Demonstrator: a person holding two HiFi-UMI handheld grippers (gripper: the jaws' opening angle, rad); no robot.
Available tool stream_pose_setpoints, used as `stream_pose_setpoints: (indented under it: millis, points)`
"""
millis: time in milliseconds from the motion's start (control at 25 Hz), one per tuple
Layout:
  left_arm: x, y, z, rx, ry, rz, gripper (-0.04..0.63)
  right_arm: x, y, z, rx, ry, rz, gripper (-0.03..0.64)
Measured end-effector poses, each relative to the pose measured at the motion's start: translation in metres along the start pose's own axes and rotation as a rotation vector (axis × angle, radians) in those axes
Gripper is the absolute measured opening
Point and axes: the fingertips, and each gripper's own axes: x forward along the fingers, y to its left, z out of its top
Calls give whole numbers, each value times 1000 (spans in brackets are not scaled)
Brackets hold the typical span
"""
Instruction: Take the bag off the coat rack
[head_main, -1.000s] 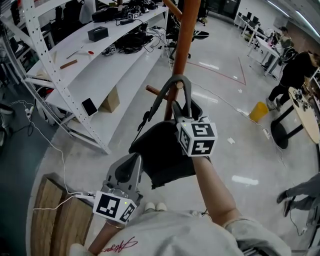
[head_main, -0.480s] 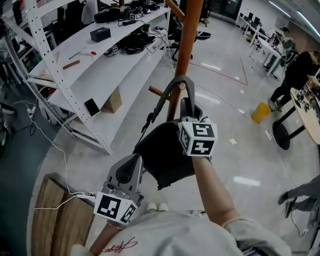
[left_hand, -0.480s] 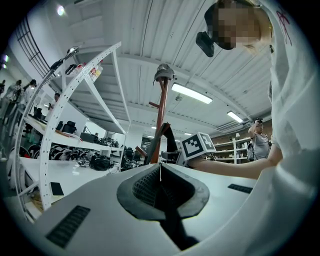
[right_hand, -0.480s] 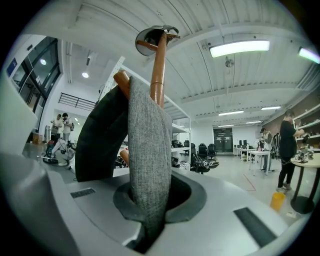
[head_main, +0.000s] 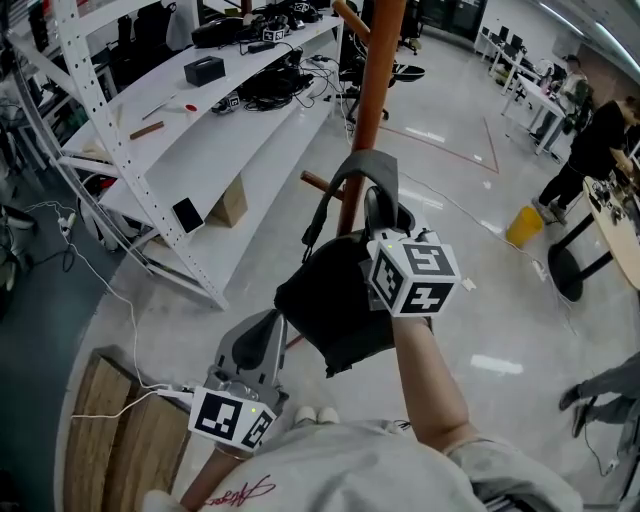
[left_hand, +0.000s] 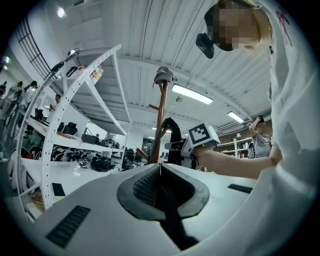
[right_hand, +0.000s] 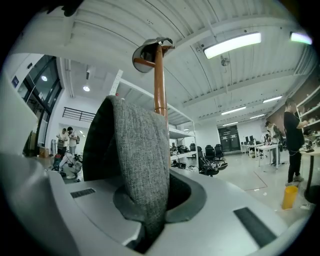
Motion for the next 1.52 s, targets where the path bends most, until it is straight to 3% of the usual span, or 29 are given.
stream_pose_setpoints:
  millis: [680, 1120, 1520]
  points:
    - [-5, -14, 11, 17, -23, -18, 20, -23, 7, 39, 64, -55, 53, 23]
    - [-9, -23, 13, 27, -34, -25, 20, -62, 37, 52, 56, -103, 144, 23]
    - [-11, -27, 16, 31, -40, -32, 20, -97, 42, 28, 133, -76, 202, 23]
